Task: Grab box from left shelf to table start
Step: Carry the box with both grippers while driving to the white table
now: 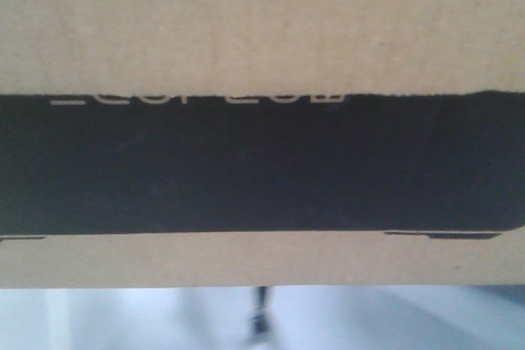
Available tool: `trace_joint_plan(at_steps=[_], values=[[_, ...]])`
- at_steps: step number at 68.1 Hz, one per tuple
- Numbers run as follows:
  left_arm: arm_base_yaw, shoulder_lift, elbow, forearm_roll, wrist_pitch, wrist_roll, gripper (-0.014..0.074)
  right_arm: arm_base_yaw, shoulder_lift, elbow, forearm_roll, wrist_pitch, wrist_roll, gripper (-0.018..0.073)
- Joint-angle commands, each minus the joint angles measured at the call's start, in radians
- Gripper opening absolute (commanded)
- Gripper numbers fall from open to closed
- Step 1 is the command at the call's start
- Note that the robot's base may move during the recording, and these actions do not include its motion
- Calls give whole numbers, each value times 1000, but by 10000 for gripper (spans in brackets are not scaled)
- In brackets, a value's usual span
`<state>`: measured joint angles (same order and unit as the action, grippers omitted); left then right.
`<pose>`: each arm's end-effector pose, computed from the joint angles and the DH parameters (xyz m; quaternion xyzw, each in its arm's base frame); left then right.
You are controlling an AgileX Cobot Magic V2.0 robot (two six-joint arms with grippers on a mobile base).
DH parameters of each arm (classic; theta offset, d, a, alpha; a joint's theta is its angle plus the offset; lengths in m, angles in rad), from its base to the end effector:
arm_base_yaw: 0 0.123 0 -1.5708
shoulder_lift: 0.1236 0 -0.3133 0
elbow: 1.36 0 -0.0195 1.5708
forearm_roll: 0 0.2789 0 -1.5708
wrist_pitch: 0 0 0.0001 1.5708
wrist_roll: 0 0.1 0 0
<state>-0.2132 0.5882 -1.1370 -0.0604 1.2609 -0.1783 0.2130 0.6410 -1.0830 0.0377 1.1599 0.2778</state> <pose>0.0540 -0.0176 0.4506 0.0204 0.8896 -0.1178 0.4408 0.0828 0.0214 0.4385 0.0278 0.8910 0.1283 0.4347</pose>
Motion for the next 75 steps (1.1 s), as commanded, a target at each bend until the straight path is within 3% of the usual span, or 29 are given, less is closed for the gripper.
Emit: trace_joint_plan(at_steps=[1,75], values=[[-2,-3,-39,36,-61,-11,-99,-14,2,-29,-184,-93,-8,57],[-2,-2,-39,32,-61,-11,-99,-14,2,-29,-184,-63,-8,58]])
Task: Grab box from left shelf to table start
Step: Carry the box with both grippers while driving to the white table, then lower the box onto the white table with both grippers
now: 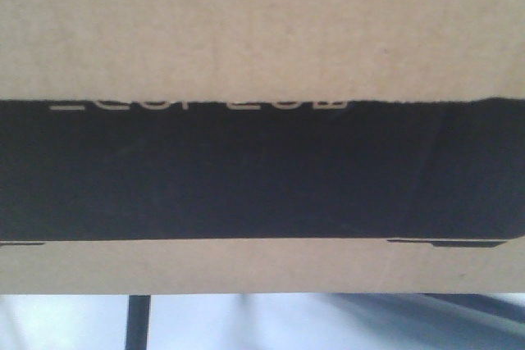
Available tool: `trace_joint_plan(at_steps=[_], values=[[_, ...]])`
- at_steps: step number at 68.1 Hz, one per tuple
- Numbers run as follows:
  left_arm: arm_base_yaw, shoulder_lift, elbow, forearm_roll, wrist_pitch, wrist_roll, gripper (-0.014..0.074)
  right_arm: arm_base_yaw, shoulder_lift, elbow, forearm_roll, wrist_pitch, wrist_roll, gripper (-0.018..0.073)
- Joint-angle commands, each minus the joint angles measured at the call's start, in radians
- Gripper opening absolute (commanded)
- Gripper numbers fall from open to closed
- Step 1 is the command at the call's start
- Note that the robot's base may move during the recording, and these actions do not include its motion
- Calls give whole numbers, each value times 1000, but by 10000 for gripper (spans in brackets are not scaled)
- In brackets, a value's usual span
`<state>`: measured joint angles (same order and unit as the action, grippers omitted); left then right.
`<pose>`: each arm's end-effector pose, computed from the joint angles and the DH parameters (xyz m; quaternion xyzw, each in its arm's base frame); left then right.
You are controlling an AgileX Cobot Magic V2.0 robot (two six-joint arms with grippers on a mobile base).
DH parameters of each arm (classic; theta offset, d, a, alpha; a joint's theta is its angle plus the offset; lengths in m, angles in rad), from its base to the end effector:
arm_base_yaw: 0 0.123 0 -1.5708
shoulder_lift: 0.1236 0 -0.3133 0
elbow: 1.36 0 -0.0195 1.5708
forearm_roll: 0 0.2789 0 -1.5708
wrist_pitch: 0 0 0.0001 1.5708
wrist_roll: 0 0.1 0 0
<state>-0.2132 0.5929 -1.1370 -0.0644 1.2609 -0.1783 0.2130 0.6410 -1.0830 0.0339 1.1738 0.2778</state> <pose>0.0554 -0.0183 0.4503 0.0207 0.8906 -0.1193 0.4383 0.0821 0.0210 0.4374 0.0279 0.8941 0.1249 0.4292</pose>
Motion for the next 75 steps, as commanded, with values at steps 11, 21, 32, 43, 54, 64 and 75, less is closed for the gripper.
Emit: trace_joint_plan(at_steps=[11,21,32,43,54,64,75], values=[[-2,-7,-39,17,-61,-11,-99,-14,2,-29,-182,-77,-8,58],[-2,-7,-39,-1,-61,-11,-99,-14,2,-29,-182,-77,-8,58],[-2,-7,-39,-6,-61,-11,-99,-14,2,-29,-182,-77,-8,58],[-2,-7,-39,-6,-61,-11,-99,-14,2,-29,-182,-77,-8,58],[-2,-7,-39,-6,-61,-11,-99,-14,2,-29,-182,-77,-8,58],[-2,-5,-39,-6,-61,-11,-99,-14,2,-29,-182,-76,-8,58],[-2,-5,-39,-6,-61,-11,-99,-14,2,-29,-182,-63,-8,58]])
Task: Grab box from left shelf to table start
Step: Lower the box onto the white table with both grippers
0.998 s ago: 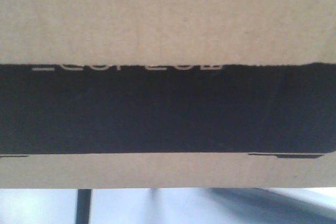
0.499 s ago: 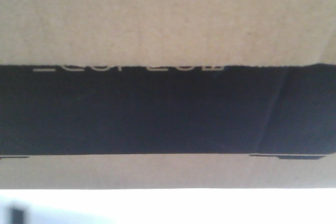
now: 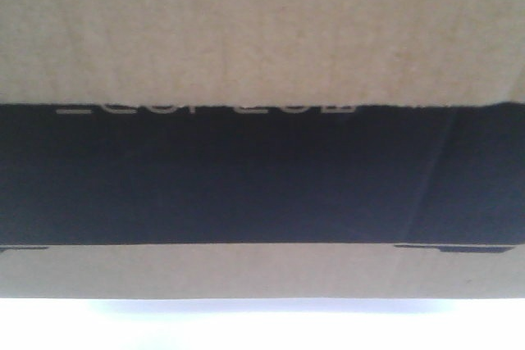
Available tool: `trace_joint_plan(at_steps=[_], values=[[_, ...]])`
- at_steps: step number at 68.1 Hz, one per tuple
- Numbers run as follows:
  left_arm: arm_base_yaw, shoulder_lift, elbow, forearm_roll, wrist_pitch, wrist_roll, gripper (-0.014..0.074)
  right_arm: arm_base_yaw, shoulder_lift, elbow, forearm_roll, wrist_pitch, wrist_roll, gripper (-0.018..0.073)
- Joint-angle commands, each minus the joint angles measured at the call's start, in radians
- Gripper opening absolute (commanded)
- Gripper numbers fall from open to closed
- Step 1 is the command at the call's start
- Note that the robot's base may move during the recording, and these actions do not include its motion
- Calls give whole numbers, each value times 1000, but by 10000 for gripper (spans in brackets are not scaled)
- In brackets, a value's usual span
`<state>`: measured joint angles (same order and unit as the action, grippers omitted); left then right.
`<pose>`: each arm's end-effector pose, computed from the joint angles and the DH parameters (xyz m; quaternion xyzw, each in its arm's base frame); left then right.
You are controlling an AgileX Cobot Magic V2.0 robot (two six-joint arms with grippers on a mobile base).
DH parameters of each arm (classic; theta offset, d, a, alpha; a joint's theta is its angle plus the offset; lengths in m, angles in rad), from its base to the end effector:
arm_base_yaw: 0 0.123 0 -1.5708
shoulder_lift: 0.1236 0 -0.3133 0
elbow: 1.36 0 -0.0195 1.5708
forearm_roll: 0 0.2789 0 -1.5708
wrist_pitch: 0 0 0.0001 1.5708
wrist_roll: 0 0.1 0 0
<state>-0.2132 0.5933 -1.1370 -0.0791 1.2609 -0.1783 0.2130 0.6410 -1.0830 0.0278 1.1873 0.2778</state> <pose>0.0552 -0.0197 0.4504 0.0219 0.8904 -0.1264 0.4366 0.0814 0.0202 0.4363 0.0281 0.8971 0.1205 0.4241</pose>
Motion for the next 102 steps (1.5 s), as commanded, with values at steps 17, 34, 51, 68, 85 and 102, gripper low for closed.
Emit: trace_joint_plan(at_steps=[17,34,51,68,85,102], values=[[-2,-6,-39,7,-61,-11,-99,-14,2,-29,-176,-75,-8,58],[-2,-6,-39,7,-61,-11,-99,-14,2,-29,-176,-75,-8,58],[-2,-6,-39,6,-61,-11,-99,-14,2,-29,-176,-75,-8,58],[-2,-6,-39,6,-61,-11,-99,-14,2,-29,-176,-75,-8,58],[-2,-6,-39,6,-120,-11,-99,-14,2,-29,-175,-93,-8,58],[-2,-6,-39,-41,-131,-11,-99,-14,5,-29,-175,-129,-8,58]])
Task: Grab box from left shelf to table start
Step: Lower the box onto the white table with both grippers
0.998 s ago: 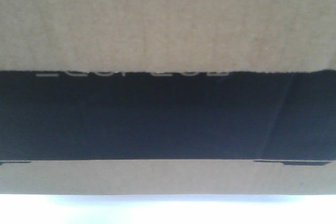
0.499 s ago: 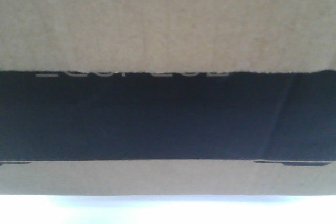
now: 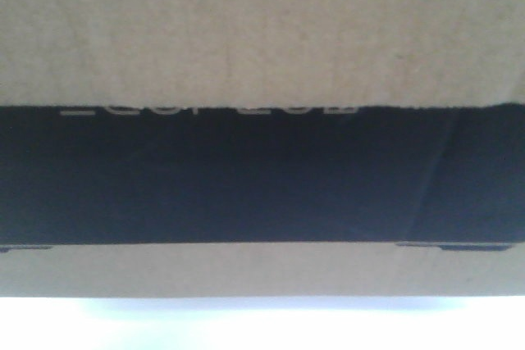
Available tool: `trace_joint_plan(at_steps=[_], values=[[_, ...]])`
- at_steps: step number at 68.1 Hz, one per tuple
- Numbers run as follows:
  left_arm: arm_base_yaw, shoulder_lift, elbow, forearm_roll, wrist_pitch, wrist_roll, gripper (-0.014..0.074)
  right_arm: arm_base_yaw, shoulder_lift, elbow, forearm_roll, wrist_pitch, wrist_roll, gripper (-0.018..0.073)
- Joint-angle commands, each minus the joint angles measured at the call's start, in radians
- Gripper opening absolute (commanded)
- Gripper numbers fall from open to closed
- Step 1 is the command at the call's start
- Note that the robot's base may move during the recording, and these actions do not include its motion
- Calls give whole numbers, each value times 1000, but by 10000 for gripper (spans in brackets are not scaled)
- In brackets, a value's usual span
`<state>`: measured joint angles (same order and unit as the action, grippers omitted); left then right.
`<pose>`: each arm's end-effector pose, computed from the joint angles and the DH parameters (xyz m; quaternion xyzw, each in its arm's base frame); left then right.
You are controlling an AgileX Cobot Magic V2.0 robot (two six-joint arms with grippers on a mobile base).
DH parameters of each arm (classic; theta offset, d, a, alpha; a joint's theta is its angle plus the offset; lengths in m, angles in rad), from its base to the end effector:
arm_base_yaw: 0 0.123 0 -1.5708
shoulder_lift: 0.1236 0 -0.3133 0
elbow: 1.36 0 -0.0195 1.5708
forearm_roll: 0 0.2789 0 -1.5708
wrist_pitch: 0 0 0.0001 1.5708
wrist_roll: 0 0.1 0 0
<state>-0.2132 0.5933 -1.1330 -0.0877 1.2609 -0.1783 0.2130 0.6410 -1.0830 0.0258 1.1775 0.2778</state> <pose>0.0554 -0.0205 0.4492 0.0225 0.8912 -0.1302 0.4340 0.0820 0.0202 0.4371 0.0281 0.8950 0.1206 0.4286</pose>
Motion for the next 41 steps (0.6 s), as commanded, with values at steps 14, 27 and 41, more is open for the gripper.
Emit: trace_joint_plan(at_steps=[14,27,41], values=[[-2,20,-35,-31,-183,-11,-99,-14,17,-29,-173,-121,10,57],[-2,192,-50,-52,-221,-11,-99,-14,143,-58,-176,-132,37,57],[-2,414,-102,-77,-278,41,-99,-14,345,-145,-176,-201,37,57]])
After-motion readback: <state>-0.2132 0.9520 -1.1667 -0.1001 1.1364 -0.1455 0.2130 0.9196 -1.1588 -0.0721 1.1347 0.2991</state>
